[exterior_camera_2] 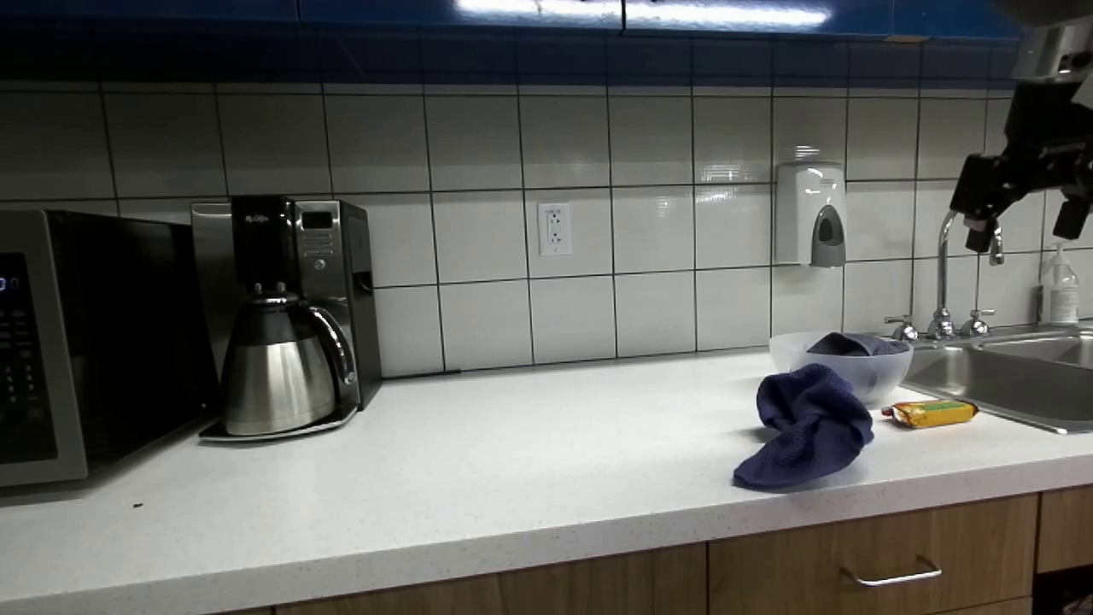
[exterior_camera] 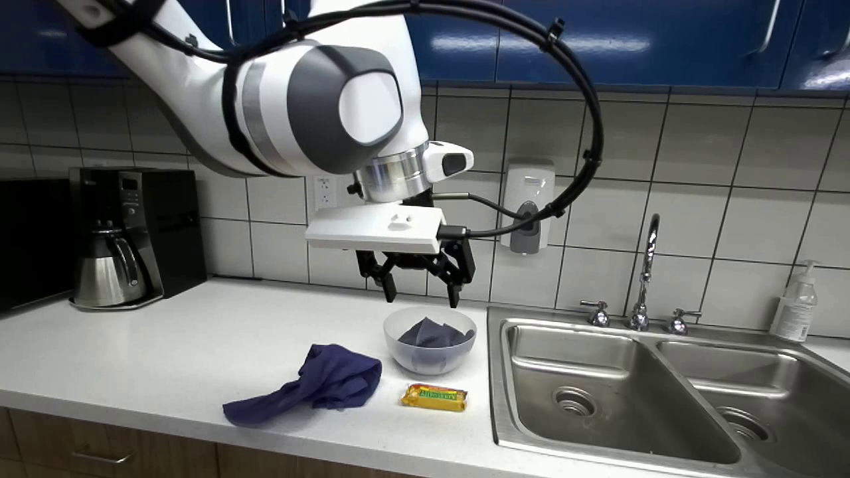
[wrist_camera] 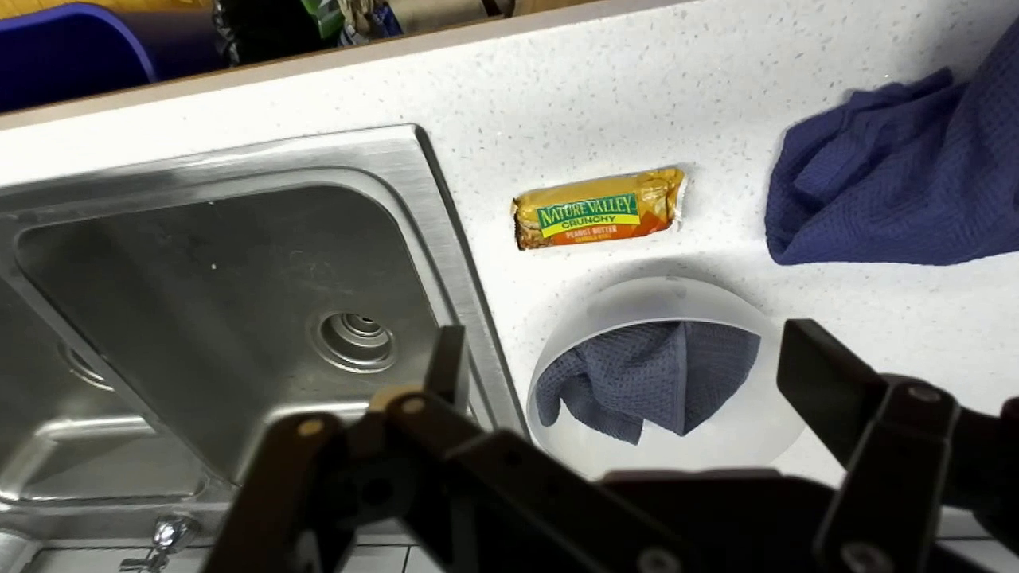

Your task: Remove the grey towel from the clear bowl and put it on the countertop

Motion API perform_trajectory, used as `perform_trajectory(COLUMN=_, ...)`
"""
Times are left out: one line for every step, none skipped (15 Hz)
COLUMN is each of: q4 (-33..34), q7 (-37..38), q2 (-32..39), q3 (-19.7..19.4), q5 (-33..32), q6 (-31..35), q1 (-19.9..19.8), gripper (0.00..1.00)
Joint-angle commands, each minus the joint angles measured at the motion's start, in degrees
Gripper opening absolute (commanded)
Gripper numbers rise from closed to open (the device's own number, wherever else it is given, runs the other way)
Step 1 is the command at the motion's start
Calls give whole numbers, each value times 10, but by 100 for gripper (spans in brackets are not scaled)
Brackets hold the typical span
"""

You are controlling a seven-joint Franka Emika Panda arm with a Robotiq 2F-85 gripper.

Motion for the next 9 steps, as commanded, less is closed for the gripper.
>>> perform_trajectory(q4=46, q7=-71, q2=71, q3=-25, q5=66, q6=25, q1=38, gripper=100)
perform_trajectory(q4=55, q7=-89, q2=86, q3=-30, q5=85, q6=28, q1=48, gripper=100)
perform_trajectory(q4=68, q7=-110, q2=100, q3=-35, q5=107, q6=25, q1=60, gripper=100)
perform_trajectory(q4=79, q7=-129, q2=115, q3=-39, q5=128, q6=24, q1=71, gripper=100)
perform_trajectory(q4=89, q7=-144, q2=127, q3=-40, q5=144, q6=22, q1=77, gripper=100)
perform_trajectory(q4=101, q7=-161, q2=143, q3=-41, q5=163, q6=18, q1=83, gripper=100)
perform_trajectory(q4=113, q7=-176, q2=157, q3=-39, q5=179, q6=15, q1=86, gripper=100)
perform_trajectory(q4=127, q7=-190, q2=175, q3=-37, q5=195, q6=13, q1=88, gripper=100)
perform_trajectory(q4=138, q7=-202, q2=190, q3=-34, q5=209, q6=11, q1=88, gripper=100)
